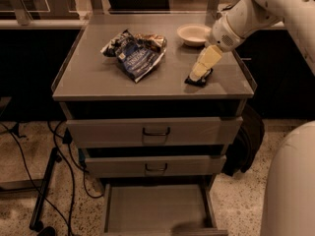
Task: Place rxbar blueberry into bottom drawer
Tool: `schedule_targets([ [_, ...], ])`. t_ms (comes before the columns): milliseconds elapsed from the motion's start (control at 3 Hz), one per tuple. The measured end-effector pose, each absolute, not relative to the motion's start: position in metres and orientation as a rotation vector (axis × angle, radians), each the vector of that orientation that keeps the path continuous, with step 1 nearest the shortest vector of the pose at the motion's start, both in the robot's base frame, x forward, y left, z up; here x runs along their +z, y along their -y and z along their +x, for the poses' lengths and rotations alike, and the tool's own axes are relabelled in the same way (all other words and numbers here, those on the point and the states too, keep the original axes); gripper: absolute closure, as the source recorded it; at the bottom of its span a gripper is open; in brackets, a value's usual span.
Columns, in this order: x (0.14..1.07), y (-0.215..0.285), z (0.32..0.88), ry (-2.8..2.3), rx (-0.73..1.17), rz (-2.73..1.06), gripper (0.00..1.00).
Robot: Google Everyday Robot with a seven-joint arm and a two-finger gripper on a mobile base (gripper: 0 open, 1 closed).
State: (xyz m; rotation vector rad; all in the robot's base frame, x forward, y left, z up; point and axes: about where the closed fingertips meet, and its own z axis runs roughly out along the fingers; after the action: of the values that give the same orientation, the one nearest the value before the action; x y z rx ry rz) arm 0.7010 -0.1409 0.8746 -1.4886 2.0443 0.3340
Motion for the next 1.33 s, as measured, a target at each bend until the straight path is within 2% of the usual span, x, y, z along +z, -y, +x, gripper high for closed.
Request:
schedule_targets([
  [667, 0.847, 0.162, 0.726, -2.137, 0.293, -1.442, 0.0],
  [1333, 0.794, 0.181, 0.737, -2.286, 0.353, -1.386, 0.0],
])
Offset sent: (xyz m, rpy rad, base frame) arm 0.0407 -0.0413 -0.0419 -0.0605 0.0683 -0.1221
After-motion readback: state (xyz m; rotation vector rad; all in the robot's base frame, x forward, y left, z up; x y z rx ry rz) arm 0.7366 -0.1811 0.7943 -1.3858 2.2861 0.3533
